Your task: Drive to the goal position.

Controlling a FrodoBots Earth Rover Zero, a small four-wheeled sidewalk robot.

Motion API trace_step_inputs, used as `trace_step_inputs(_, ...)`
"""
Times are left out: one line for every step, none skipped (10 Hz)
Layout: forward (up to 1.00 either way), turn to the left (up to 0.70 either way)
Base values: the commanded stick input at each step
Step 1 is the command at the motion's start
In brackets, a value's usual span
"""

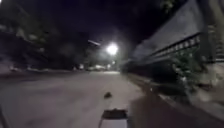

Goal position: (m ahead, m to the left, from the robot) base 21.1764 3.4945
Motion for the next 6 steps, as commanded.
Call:
trace_step_inputs(0.7, -0.35)
trace_step_inputs(0.7, -0.35)
trace_step_inputs(0.7, -0.35)
trace_step_inputs(0.7, -0.35)
trace_step_inputs(0.7, -0.21)
trace_step_inputs(0.7, -0.07)
